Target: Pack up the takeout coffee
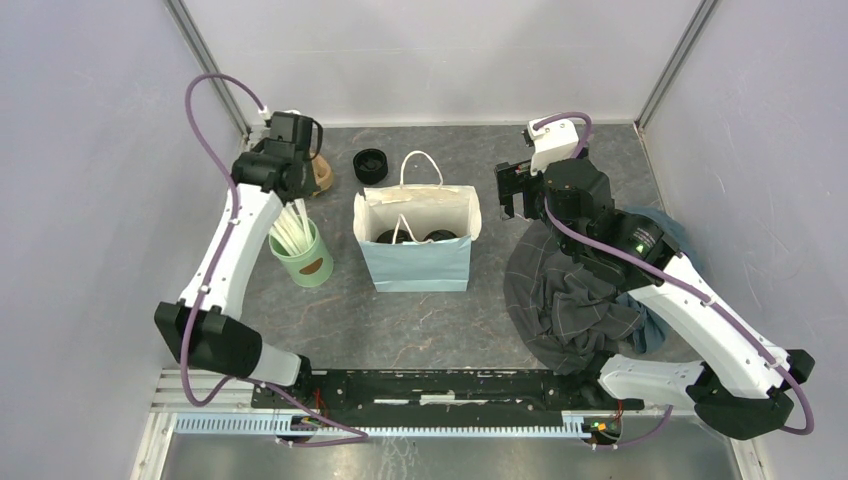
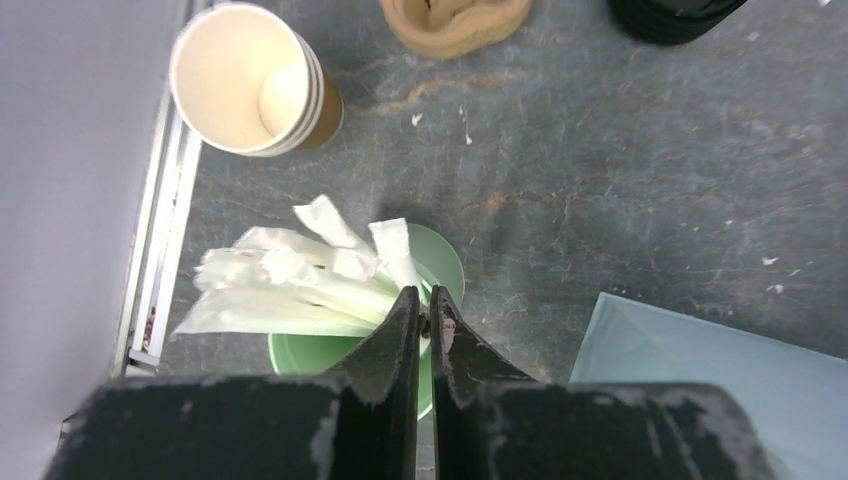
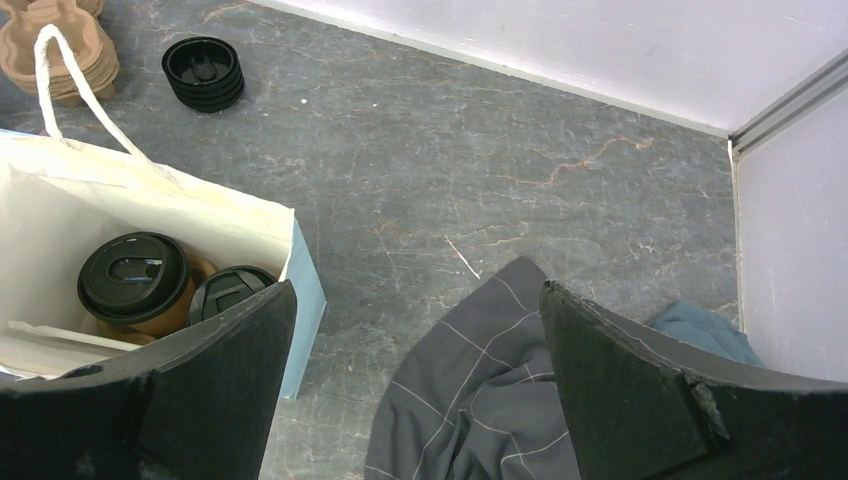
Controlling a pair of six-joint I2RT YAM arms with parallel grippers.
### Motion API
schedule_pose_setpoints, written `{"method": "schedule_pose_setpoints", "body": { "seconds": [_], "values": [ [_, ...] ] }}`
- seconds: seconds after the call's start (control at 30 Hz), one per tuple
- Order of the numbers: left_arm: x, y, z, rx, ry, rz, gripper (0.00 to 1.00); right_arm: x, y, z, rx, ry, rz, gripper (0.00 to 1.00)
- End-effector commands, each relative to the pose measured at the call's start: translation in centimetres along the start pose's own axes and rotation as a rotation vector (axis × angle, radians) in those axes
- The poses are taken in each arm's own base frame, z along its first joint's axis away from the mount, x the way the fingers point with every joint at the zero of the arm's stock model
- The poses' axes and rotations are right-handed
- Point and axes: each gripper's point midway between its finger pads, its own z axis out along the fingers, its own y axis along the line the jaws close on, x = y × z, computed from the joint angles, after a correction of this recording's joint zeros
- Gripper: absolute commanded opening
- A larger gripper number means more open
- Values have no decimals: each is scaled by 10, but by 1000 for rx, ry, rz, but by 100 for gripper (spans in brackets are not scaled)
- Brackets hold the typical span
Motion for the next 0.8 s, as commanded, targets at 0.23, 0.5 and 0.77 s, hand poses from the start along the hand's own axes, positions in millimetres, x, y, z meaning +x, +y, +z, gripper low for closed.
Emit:
{"method": "schedule_pose_setpoints", "body": {
  "seconds": [0.23, 0.5, 0.77],
  "values": [
    [-92, 32, -158, 164, -324, -134, 2, -20, 2, 0, -8, -53, 36, 98],
    [-145, 1, -259, 569, -532, -433, 2, -26, 2, 1, -2, -62, 40, 98],
    [-129, -49, -248, 831, -392, -603, 2, -23, -2, -4, 5, -62, 52, 98]
  ]
}}
